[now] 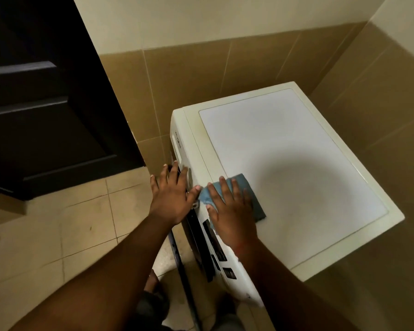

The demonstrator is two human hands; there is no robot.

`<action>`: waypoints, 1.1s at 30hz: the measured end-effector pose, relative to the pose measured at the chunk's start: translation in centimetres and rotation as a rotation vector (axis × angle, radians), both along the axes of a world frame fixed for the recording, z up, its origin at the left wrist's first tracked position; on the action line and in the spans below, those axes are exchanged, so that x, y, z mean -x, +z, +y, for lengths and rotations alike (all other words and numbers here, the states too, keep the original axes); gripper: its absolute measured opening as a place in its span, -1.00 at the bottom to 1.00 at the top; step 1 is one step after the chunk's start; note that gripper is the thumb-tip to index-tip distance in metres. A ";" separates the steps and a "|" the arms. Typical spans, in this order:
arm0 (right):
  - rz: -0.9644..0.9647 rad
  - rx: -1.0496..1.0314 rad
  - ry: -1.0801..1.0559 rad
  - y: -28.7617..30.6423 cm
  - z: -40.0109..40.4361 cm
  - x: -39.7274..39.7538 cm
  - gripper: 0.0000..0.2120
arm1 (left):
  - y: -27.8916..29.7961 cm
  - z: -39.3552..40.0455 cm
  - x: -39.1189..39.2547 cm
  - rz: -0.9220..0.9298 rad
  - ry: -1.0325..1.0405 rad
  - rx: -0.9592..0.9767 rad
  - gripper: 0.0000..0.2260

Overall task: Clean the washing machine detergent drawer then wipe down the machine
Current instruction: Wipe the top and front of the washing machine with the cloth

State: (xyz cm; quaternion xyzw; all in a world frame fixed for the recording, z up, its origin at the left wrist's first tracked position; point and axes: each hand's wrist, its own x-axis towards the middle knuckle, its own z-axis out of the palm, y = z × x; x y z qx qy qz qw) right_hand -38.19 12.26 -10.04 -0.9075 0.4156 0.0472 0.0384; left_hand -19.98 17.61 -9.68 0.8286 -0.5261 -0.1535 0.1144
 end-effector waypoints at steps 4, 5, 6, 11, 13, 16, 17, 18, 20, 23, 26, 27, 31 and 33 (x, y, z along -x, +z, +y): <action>-0.012 -0.025 0.032 0.2 -0.7 -0.2 -0.44 | -0.5 0.2 0.2 -0.012 0.079 -0.044 -0.35; -0.018 -0.044 0.052 0.3 0.3 1.2 -0.44 | -0.5 0.4 0.5 -0.013 0.098 -0.057 -0.34; -0.027 -0.055 0.080 0.5 1.6 3.0 -0.45 | -0.5 0.6 0.9 -0.016 0.119 -0.066 -0.32; -0.078 -0.085 0.220 0.1 -0.6 7.5 -0.50 | 0.7 0.2 3.9 -0.038 0.227 -0.061 -0.35; -0.072 -0.057 0.219 -0.1 -4.3 6.3 -0.49 | 1.0 -0.2 5.2 -0.066 0.230 -0.062 -0.38; -0.054 -0.056 0.244 -0.2 -5.4 7.4 -0.47 | 1.4 -0.4 7.4 -0.062 0.262 -0.077 -0.38; -0.055 -0.070 0.263 -0.3 -4.7 9.0 -0.47 | 1.6 -0.6 8.3 -0.052 0.273 -0.076 -0.38; -0.062 -0.071 0.283 -0.4 -3.8 10.9 -0.47 | 1.8 -0.9 9.1 -0.046 0.279 -0.078 -0.38; -0.070 -0.089 0.333 -0.1 -4.0 13.8 -0.48 | 2.2 -1.7 10.3 -0.054 0.278 -0.090 -0.37; -0.074 -0.025 0.325 -0.3 -8.7 13.3 -0.49 | 2.6 -2.9 11.3 -0.087 0.278 -0.114 -0.35; -0.066 -0.015 0.244 -0.1 -11.2 12.6 -0.46 | 2.7 -3.3 12.7 -0.089 0.288 -0.120 -0.35; -0.075 -0.037 0.254 -0.3 -10.7 13.4 -0.46 | 2.7 -3.4 13.3 -0.090 0.285 -0.116 -0.35; -0.082 -0.056 0.437 -0.2 -9.7 17.9 -0.49 | 3.1 -4.7 14.5 -0.098 0.264 -0.104 -0.36; -0.082 -0.018 0.388 -0.3 -12.5 18.2 -0.49 | 3.1 -5.1 14.7 -0.111 0.242 -0.120 -0.36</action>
